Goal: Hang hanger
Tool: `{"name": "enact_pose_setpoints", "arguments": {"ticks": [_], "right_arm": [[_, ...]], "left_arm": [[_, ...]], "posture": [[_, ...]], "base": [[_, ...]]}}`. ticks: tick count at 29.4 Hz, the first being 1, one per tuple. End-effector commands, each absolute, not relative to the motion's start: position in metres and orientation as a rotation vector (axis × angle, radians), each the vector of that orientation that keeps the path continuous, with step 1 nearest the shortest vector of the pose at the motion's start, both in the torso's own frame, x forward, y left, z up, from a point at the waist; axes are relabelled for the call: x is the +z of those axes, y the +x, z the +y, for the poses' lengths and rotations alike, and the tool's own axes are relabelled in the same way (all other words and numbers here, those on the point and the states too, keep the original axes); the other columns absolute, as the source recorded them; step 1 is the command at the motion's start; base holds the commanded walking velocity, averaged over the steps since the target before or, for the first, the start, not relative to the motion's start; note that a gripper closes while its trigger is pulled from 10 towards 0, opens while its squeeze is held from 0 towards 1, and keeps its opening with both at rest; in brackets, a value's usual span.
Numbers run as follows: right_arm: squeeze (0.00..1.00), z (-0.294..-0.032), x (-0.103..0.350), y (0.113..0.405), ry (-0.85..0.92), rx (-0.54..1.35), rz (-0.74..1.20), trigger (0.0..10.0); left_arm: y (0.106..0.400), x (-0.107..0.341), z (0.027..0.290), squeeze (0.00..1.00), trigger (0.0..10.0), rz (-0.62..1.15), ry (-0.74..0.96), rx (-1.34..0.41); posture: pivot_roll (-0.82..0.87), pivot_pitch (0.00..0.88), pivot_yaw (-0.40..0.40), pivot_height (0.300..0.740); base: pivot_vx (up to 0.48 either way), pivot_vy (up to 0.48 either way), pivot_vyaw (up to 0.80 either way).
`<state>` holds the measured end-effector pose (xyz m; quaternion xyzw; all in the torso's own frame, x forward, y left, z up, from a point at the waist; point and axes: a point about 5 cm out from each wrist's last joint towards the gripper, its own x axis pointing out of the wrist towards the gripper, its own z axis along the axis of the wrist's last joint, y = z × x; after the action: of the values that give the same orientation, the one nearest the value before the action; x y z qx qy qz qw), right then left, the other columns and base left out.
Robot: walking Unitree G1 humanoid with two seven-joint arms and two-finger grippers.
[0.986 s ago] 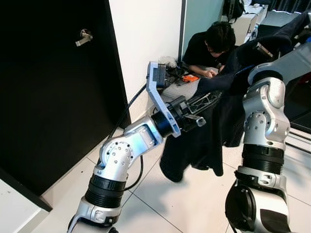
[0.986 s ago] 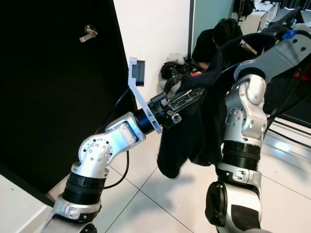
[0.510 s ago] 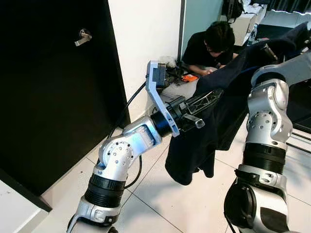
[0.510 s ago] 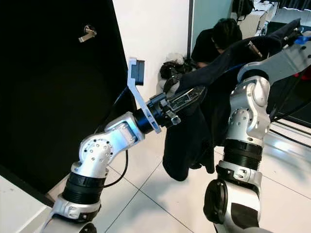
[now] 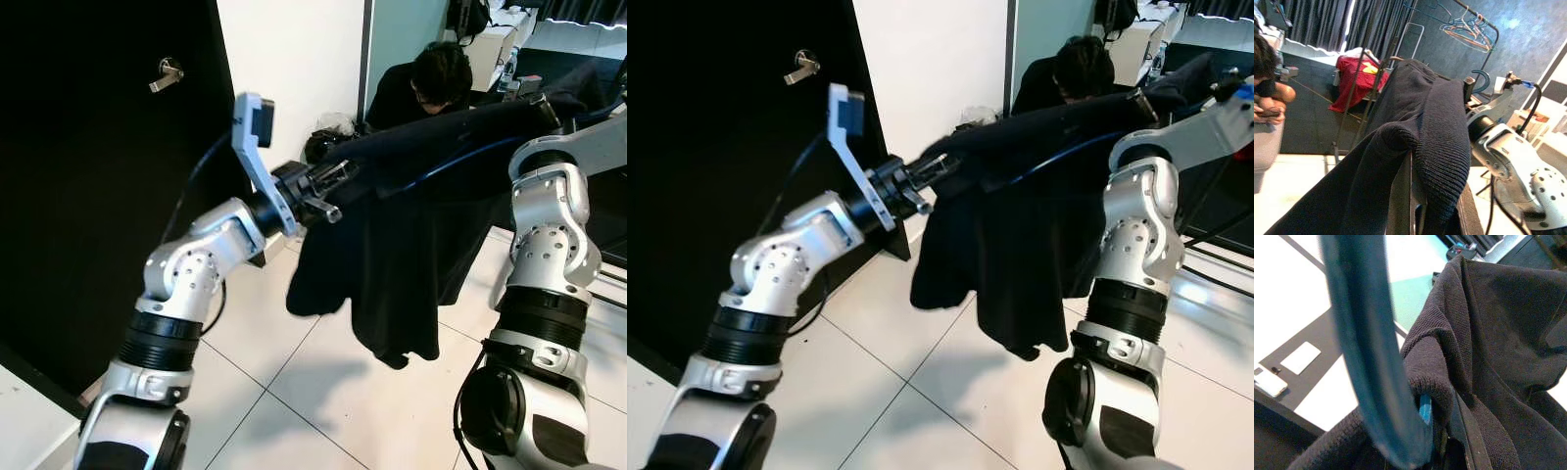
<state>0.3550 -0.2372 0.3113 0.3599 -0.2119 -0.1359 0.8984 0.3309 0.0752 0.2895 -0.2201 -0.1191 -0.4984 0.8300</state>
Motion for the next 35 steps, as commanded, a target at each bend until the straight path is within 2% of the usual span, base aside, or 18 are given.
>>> {"name": "enact_pose_setpoints", "arguments": {"ticks": [1,4,8,12,14,16,20,23,28,30,31,35], "right_arm": [[0.0,-0.242,0.319,0.349,0.778,-0.269,-0.494,0.0],[0.0,-0.243,0.323,0.348,0.813,-0.267,-0.527,0.0],[0.0,-0.243,0.323,0.348,0.813,-0.267,-0.527,0.0],[0.0,-0.253,0.322,0.347,0.998,-0.248,-0.551,0.0],[0.0,-0.253,0.322,0.347,0.998,-0.248,-0.551,0.0],[0.0,-0.259,0.319,0.345,1.15,-0.23,-0.559,0.0],[0.0,-0.265,0.319,0.344,1.242,-0.242,-0.573,0.0],[0.0,-0.267,0.321,0.343,1.204,-0.259,-0.58,0.0],[0.0,-0.264,0.323,0.344,1.131,-0.28,-0.571,0.0],[0.0,-0.259,0.324,0.345,1.062,-0.288,-0.556,0.0],[0.0,-0.253,0.323,0.348,0.966,-0.297,-0.526,0.0],[0.0,-0.239,0.315,0.355,0.849,-0.291,-0.436,0.0]], "left_arm": [[0.329,0.297,0.085,0.0,0.0,-0.303,-0.434,-1.063],[0.319,0.302,0.078,0.0,0.0,-0.327,-0.449,-1.136],[0.319,0.302,0.078,0.0,0.0,-0.327,-0.449,-1.136],[0.315,0.309,0.078,0.0,0.0,-0.371,-0.438,-1.191],[0.315,0.309,0.078,0.0,0.0,-0.371,-0.438,-1.191],[0.32,0.309,0.086,0.0,0.0,-0.38,-0.416,-1.171],[0.318,0.304,0.086,0.0,0.0,-0.368,-0.375,-1.192],[0.313,0.298,0.082,0.0,0.0,-0.353,-0.34,-1.223],[0.303,0.299,0.074,0.0,0.0,-0.365,-0.379,-1.288],[0.296,0.304,0.067,0.0,0.0,-0.393,-0.432,-1.341],[0.291,0.309,0.062,0.0,0.0,-0.413,-0.467,-1.373],[0.289,0.314,0.053,0.0,0.0,-0.434,-0.514,-1.393]], "posture": [[0.03,0.066,0.045,0.74],[0.03,0.065,0.044,0.74],[0.03,0.065,0.044,0.74],[0.03,0.063,0.046,0.74],[0.03,0.063,0.046,0.74],[0.03,0.062,0.047,0.74],[0.03,0.063,0.046,0.74],[0.03,0.063,0.044,0.74],[0.03,0.064,0.039,0.74],[0.03,0.064,0.039,0.74],[0.03,0.063,0.039,0.74],[0.04,0.062,0.039,0.74]], "base": [[0.0,0.0,0.0],[0.0,0.0,0.0],[0.0,0.0,0.0],[0.0,0.0,0.0],[0.0,0.0,0.0],[0.0,0.0,0.0],[0.0,0.0,0.0],[0.0,0.0,0.0],[0.0,0.0,0.0],[0.0,0.0,0.0],[0.0,0.0,0.0],[0.0,0.0,0.0]]}}
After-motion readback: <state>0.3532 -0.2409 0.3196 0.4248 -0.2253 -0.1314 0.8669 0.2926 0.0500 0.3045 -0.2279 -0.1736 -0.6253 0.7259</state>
